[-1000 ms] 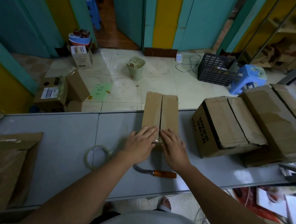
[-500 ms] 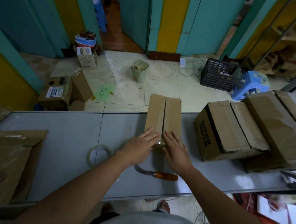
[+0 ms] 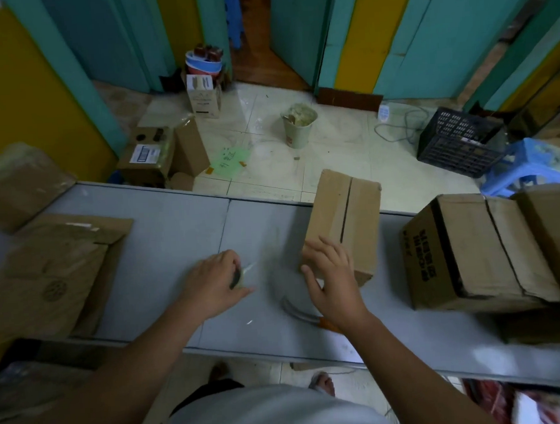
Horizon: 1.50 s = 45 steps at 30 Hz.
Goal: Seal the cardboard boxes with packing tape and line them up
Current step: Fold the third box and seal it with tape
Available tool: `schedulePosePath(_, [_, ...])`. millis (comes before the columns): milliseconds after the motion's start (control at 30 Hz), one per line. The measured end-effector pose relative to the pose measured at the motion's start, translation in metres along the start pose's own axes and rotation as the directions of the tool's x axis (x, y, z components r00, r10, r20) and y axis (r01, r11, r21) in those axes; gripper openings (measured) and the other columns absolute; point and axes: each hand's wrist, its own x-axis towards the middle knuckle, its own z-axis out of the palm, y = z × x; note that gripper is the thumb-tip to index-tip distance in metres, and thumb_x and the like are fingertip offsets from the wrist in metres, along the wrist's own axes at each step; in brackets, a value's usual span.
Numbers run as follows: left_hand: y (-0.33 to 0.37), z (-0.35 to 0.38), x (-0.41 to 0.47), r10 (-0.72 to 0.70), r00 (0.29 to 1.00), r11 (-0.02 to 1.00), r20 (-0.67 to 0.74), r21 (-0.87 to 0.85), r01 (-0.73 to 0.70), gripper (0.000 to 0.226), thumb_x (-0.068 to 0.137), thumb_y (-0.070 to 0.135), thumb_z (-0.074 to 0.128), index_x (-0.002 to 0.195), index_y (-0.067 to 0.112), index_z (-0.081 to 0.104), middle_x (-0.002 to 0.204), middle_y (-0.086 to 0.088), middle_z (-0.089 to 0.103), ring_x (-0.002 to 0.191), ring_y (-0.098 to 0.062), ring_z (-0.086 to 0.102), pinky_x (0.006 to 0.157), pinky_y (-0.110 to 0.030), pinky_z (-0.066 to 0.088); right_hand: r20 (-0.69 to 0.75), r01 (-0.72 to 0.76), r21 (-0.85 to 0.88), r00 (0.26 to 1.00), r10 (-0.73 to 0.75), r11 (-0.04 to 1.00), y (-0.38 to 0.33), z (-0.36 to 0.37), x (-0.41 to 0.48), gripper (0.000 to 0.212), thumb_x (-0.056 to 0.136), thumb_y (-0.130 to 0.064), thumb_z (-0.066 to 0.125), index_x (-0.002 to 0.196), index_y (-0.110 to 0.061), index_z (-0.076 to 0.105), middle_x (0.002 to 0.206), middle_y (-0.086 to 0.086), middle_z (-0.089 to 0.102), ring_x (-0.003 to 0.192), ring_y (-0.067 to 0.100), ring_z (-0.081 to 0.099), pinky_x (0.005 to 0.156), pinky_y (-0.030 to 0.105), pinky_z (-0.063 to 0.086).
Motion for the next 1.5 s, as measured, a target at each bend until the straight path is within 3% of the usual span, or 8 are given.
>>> schedulePosePath(167, [0.007, 0.004, -0.008, -0.006, 1.0, 0.967, 0.026, 0.255, -0.001, 0.03, 0.094, 0.048, 0.074, 0.106, 0.022, 0.075, 0.119, -0.007, 0.075, 0.118, -0.032, 0.067, 0.104, -0.036, 0.044, 0.036, 0.044, 0.095, 0.998, -0.047, 0.994, -0.021, 0.013, 0.012, 0.014, 0.1, -0.015, 0.065, 0.108, -0.016, 0.076, 0.117, -0.002, 0.07, 0.129, 0.021, 0.055, 0.11, 0.038, 0.039])
schedulePosePath(300, [0.014, -0.008, -0.02, 0.146, 0.969, 0.98, -0.198, 0.164, -0.114, 0.034, 0.058, 0.024, 0.104, 0.084, 0.02, 0.082, 0.077, -0.005, 0.077, 0.066, -0.032, 0.075, 0.062, -0.032, 0.058, 0.189, -0.051, 0.186, 0.982, 0.015, 0.981, -0.03, 0.012, 0.022, 0.017, 0.102, -0.021, 0.064, 0.117, -0.018, 0.072, 0.11, -0.003, 0.067, 0.107, 0.015, 0.063, 0.092, 0.031, 0.05])
schedulePosePath(467, [0.013, -0.03, -0.03, 0.245, 0.94, 0.969, -0.238, 0.023, -0.247, 0.012, 0.098, 0.038, 0.069, 0.09, 0.03, 0.063, 0.082, 0.008, 0.067, 0.083, -0.025, 0.064, 0.086, -0.036, 0.045, 0.32, -0.184, 0.276, 0.943, 0.091, 0.943, -0.035, 0.001, 0.041, 0.061, 0.091, -0.04, 0.08, 0.144, -0.023, 0.057, 0.137, -0.015, 0.056, 0.126, -0.004, 0.049, 0.101, 0.002, 0.033])
schedulePosePath(567, [0.029, -0.048, -0.032, 0.33, 0.917, 0.94, -0.224, -0.015, -0.342, 0.013, 0.099, 0.044, 0.06, 0.091, 0.034, 0.057, 0.083, 0.014, 0.063, 0.084, -0.014, 0.059, 0.09, -0.033, 0.042, 0.32, -0.197, 0.337, 0.944, 0.085, 0.921, -0.035, -0.013, 0.052, 0.063, 0.085, -0.038, 0.086, 0.141, -0.025, 0.062, 0.135, -0.014, 0.062, 0.126, -0.003, 0.055, 0.105, 0.01, 0.041])
schedulePosePath(767, [0.059, -0.07, -0.024, 0.327, 0.931, 0.92, -0.164, -0.169, -0.353, 0.014, 0.098, 0.051, 0.062, 0.097, 0.041, 0.052, 0.078, 0.014, 0.055, 0.089, -0.022, 0.049, 0.078, -0.036, 0.044, 0.197, -0.236, 0.533, 0.968, 0.153, 0.812, -0.035, -0.035, 0.052, 0.004, 0.093, -0.012, 0.079, 0.094, -0.012, 0.082, 0.085, -0.005, 0.077, 0.078, 0.011, 0.071, 0.072, 0.025, 0.055])
schedulePosePath(967, [0.085, -0.07, -0.005, 0.357, 0.934, 0.866, -0.026, -0.366, -0.341, 0.03, 0.095, 0.054, 0.066, 0.086, 0.027, 0.056, 0.079, -0.005, 0.054, 0.089, -0.014, 0.05, 0.075, -0.039, 0.051, 0.14, -0.276, 0.667, 0.959, 0.248, 0.692, -0.025, -0.056, 0.033, 0.011, 0.098, -0.009, 0.072, 0.091, -0.014, 0.079, 0.089, 0.004, 0.078, 0.082, 0.008, 0.071, 0.073, 0.019, 0.054])
schedulePosePath(1300, [0.121, -0.054, 0.016, 0.469, 0.883, 0.528, 0.012, -0.805, -0.27, 0.034, 0.096, 0.041, 0.07, 0.08, 0.012, 0.069, 0.064, -0.003, 0.052, 0.063, -0.009, 0.05, 0.058, -0.026, 0.039, 0.103, -0.356, 0.825, 0.859, 0.502, 0.439, -0.013, -0.073, 0.003, 0.012, 0.097, 0.0, 0.069, 0.1, -0.002, 0.08, 0.079, 0.003, 0.078, 0.068, 0.008, 0.071, 0.062, 0.021, 0.057])
schedulePosePath(1500, [0.133, -0.043, 0.031, 0.428, 0.903, 0.53, -0.013, -0.806, -0.263, 0.04, 0.094, 0.044, 0.07, 0.066, 0.016, 0.065, 0.057, -0.002, 0.047, 0.056, -0.012, 0.045, 0.053, -0.027, 0.035, 0.038, -0.376, 0.813, 0.796, 0.604, 0.444, -0.008, -0.077, -0.003, 0.013, 0.096, -0.002, 0.07, 0.095, -0.008, 0.082, 0.068, 0.002, 0.072, 0.06, 0.007, 0.064, 0.055, 0.02, 0.051])
